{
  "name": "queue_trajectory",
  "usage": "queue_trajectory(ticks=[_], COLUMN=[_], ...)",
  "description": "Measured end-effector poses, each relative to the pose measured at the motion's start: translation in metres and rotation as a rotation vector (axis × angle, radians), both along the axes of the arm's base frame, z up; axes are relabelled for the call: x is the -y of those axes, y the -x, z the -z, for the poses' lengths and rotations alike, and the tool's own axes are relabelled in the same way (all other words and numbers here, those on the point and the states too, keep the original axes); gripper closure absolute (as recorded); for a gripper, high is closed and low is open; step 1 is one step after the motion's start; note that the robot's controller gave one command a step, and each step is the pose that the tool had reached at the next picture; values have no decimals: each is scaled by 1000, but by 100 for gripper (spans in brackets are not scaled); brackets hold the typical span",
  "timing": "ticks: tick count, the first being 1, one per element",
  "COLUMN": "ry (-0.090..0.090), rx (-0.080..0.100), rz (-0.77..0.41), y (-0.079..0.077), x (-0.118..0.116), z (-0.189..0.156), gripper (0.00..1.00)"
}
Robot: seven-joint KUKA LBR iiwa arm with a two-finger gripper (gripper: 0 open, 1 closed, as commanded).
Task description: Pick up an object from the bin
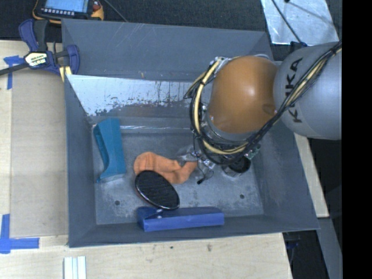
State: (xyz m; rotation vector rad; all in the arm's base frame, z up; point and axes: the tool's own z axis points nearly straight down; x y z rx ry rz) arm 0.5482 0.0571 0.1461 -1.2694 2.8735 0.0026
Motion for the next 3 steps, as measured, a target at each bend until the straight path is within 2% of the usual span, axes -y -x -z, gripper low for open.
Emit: queue_trajectory(ticks=[1,2,3], ry=[0,1,-1], rx=[17,-9,18], rz=[-2,-8,-13], y=[-13,-3,-4], x=[-4,-5,-19], z=[24,10,6], gripper=[100,100,100])
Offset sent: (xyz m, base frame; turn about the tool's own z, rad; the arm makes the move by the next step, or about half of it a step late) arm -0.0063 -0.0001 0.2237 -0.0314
